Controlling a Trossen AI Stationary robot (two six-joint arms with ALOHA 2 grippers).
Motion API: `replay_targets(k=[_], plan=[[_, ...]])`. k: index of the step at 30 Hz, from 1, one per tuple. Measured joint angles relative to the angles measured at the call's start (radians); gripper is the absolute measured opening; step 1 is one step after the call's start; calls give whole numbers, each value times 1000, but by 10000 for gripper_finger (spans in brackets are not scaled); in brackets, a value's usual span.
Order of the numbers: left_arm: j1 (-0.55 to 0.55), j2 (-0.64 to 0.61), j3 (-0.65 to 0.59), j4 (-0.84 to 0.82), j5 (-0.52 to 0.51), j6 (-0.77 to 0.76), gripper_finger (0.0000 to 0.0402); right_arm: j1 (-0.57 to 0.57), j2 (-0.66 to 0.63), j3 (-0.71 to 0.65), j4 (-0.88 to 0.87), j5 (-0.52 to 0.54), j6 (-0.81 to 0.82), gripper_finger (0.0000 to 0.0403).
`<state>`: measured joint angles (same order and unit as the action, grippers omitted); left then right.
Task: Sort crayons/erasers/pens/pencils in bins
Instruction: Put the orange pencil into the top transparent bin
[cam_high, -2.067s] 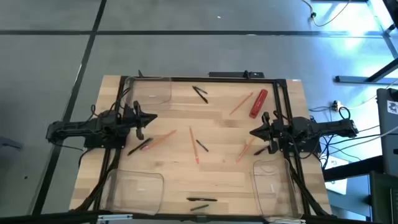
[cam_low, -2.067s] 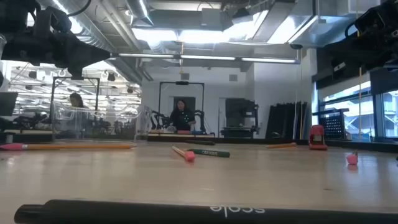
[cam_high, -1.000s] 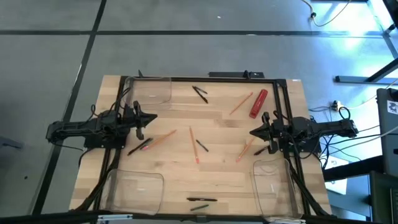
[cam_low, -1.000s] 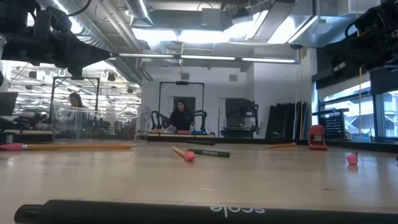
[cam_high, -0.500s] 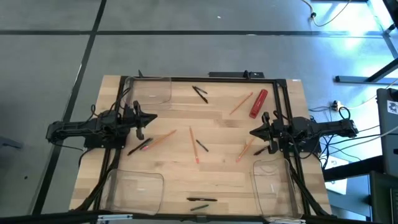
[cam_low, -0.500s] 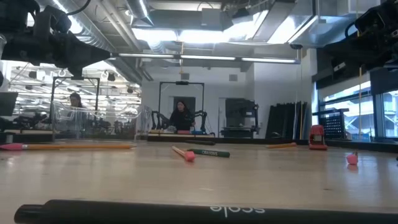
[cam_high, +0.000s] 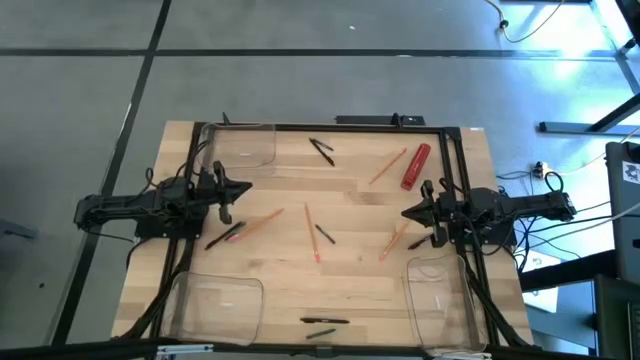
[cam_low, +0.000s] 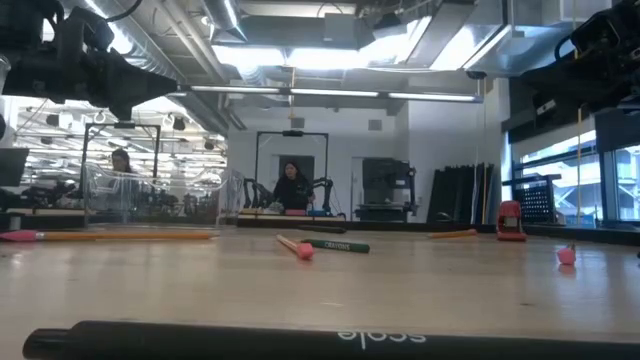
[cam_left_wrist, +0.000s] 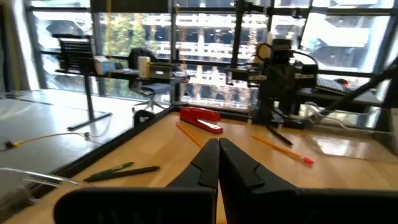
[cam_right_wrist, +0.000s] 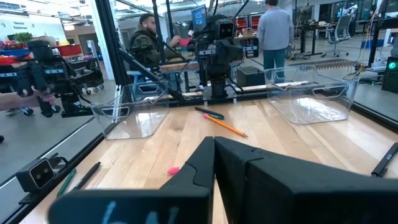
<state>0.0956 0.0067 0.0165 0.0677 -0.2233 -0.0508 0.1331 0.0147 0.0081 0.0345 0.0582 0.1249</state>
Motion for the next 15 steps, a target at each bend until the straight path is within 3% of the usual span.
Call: replay_targets(k=[4,8,15], plan=[[0,7,72,-13,65,162,0,0,0,0,0,0,-38,13],[0,51,224,-85,82,278,0,0,0,0,12,1,-106,13],[0,283,476,-307,88,348,0,0,0,0,85,2,-232,13]])
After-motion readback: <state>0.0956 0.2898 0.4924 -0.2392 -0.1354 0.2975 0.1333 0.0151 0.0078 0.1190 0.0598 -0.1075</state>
